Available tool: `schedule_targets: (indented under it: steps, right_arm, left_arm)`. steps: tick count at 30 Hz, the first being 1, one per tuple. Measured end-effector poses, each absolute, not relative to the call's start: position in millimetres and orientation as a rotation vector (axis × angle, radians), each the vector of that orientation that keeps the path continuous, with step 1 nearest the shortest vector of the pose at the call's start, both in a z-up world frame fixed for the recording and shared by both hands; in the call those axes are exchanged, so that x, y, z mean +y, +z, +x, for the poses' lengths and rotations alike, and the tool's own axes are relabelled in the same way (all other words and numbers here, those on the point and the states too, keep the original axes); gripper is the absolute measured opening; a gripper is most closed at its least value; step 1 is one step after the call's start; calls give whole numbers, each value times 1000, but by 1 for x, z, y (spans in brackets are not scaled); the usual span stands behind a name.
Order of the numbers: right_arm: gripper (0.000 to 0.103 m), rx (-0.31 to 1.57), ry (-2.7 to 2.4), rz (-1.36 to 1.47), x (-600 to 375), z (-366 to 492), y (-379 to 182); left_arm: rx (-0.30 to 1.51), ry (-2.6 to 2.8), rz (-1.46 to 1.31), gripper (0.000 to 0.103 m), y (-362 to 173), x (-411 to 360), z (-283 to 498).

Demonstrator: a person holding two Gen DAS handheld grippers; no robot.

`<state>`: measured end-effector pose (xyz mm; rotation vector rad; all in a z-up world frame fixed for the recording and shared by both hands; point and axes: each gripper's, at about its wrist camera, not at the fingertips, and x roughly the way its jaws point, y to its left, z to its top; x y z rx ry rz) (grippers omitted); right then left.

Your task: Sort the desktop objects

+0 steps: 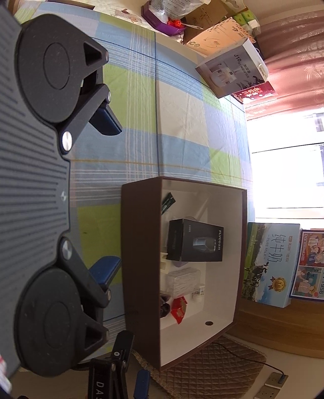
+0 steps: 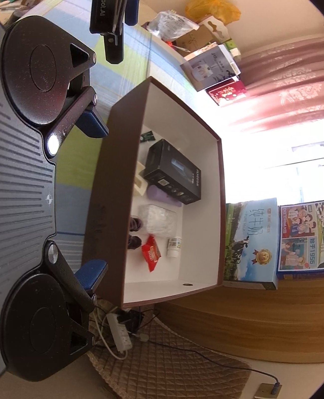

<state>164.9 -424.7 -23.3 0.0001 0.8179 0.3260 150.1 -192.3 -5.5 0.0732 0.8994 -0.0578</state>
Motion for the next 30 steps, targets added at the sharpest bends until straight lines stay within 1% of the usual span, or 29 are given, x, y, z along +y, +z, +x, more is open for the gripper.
schedule_targets:
  steps: [15,30]
  right_arm:
    - [101,832,342,-24,-421,141,-27]
    - [101,864,350,-17,-417,124,-34]
  left_arm:
    - [941,-64,95,102,-17,-193,127]
    - [944,-59,110,102,-21,-194,115]
